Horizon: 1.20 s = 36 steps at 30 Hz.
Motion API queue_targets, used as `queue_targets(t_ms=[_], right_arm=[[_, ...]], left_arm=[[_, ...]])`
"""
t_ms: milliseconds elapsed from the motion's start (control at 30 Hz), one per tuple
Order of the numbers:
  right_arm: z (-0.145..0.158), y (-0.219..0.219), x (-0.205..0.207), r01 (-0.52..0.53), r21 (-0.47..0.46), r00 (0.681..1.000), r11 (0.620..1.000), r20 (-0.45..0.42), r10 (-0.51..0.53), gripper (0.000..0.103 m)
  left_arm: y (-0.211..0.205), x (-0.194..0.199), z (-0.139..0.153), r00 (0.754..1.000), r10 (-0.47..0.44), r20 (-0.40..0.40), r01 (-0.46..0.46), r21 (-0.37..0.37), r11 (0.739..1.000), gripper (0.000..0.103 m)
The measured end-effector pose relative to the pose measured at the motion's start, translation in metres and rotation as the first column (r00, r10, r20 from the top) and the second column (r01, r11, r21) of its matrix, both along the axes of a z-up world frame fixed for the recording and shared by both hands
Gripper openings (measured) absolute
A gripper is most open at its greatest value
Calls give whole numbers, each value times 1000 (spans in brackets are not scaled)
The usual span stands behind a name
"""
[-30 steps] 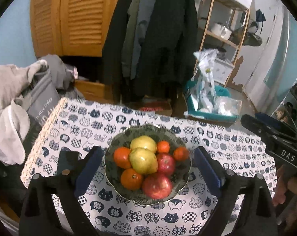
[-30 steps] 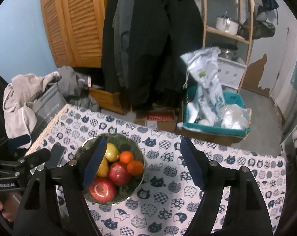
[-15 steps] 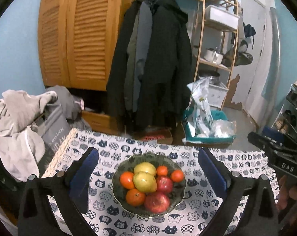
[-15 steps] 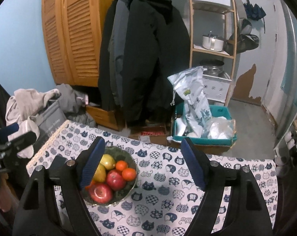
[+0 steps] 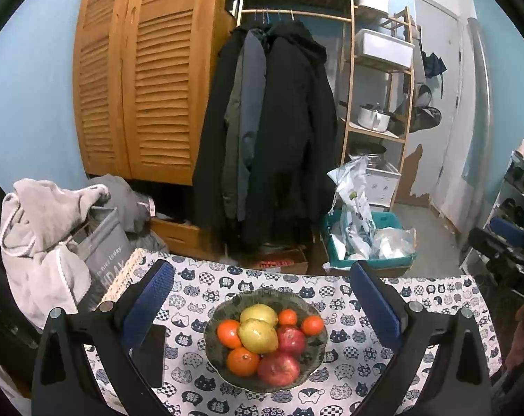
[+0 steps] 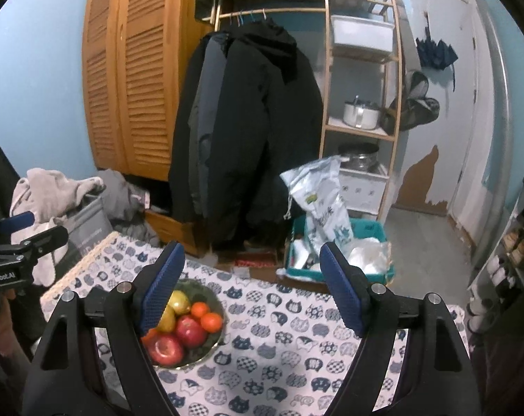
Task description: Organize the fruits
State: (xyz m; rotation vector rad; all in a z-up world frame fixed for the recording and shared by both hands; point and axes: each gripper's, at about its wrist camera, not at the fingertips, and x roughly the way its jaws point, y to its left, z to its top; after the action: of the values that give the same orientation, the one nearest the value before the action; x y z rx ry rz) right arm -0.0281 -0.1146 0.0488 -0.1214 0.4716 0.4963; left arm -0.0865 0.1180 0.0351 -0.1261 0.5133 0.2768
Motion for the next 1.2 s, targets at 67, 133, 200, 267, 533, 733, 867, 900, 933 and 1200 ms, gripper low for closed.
queue_targets(t_ms=[67,133,200,267,533,733,867,900,933,1200], right_arm=[[-2,-1,3,0,9,1000,1000,-11,0,79],[-4,-2,6,6,13,1000,1000,-25,-5,79],[-5,-4,7,8,16,999,1000,-31,-8,79],[-5,-7,6,15,16,999,1000,-31,-14,79],[-5,-11,7,23,11,999,1000,-32,-23,79],[-6,-10,7,20,7,999,1000,-32,-20,79],[-7,-10,6,22,11,999,1000,-41,-21,79],[-7,-10,6,19,11,999,1000,-44,-19,79],[-8,-9,6,18,9,999,1000,-44,-18,79],[-10,-8,3,13,12,999,1000,-40,-13,79]], left_arm=[[-1,0,1,1000,-2,-1,2,4,1000,102],[-3,-1,1,1000,-3,2,3,10,1000,102],[-5,-1,1,1000,0,2,0,15,1000,102],[-5,0,2,1000,5,-4,-5,16,1000,102],[-8,2,5,1000,1,-6,-1,23,1000,102],[-11,1,5,1000,-8,-5,8,30,1000,102],[-13,0,5,1000,-16,-6,16,25,1000,102],[-13,-1,5,1000,-17,-8,17,27,999,102],[-14,-1,5,1000,-17,-10,17,29,999,102],[-13,-2,5,1000,-14,-5,14,26,1000,102]])
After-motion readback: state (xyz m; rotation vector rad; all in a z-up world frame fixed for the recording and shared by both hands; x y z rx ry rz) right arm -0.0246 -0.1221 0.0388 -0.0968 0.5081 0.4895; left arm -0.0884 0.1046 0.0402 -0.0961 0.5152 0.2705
